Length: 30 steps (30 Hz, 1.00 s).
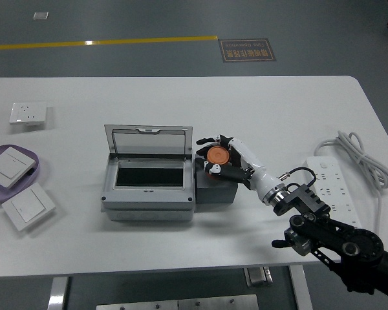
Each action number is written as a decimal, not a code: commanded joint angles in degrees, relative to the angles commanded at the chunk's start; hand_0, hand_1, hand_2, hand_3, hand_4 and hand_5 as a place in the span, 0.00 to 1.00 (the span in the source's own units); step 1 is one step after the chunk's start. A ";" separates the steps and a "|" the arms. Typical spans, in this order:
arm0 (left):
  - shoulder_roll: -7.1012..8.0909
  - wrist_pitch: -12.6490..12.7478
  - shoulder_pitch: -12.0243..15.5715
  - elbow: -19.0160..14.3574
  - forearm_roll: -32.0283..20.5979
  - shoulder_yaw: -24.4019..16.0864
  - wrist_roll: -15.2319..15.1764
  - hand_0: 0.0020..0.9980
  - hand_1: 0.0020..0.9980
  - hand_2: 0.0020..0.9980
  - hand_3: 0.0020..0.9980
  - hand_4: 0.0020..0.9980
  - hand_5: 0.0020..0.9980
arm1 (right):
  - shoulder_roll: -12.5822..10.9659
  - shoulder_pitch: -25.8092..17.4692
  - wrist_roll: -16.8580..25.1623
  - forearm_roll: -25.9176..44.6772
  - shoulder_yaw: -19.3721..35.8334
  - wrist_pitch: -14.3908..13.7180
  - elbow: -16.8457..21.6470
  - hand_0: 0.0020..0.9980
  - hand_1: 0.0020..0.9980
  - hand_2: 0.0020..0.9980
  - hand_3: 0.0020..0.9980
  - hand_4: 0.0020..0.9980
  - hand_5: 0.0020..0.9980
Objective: Pick up the cylinder from the cube,place it in the box,flap close box
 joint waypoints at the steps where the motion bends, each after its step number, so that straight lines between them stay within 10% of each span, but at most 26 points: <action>1: 0.01 0.03 0.00 0.00 0.05 -0.03 -0.05 0.84 0.82 0.80 0.88 0.73 0.40 | -0.01 0.01 -0.03 -0.04 -0.02 -0.06 0.02 0.68 0.65 0.56 0.64 0.74 0.20; 6: 0.06 0.20 -0.03 0.01 0.18 -0.08 -0.32 0.84 0.82 0.80 0.88 0.73 0.40 | -0.04 0.08 -0.22 -0.29 -0.22 -0.49 0.17 0.68 0.65 0.56 0.64 0.74 0.20; 7: 0.08 0.23 -0.05 0.01 0.22 -0.11 -0.37 0.84 0.81 0.79 0.88 0.73 0.39 | -0.05 0.11 -0.28 -0.37 -0.29 -0.58 0.20 0.66 0.64 0.57 0.65 0.50 0.05; 12: 0.16 0.30 -0.18 0.03 0.35 -0.17 -0.54 0.84 0.81 0.79 0.88 0.73 0.39 | -0.09 0.33 -0.49 -0.53 -0.82 -0.70 0.27 0.66 0.64 0.57 0.65 0.50 0.05; 13: 0.18 0.32 -0.20 0.04 0.38 -0.17 -0.56 0.83 0.81 0.79 0.87 0.72 0.39 | -0.11 0.39 -0.53 -0.53 -0.97 -0.70 0.28 0.72 0.64 0.56 0.63 0.23 0.00; 30: 0.38 0.69 -0.33 0.12 0.57 -0.26 -1.27 0.83 0.81 0.79 0.87 0.72 0.39 | -0.31 0.86 -0.97 -0.60 -1.89 -1.26 0.57 0.74 0.63 0.55 0.62 0.10 0.00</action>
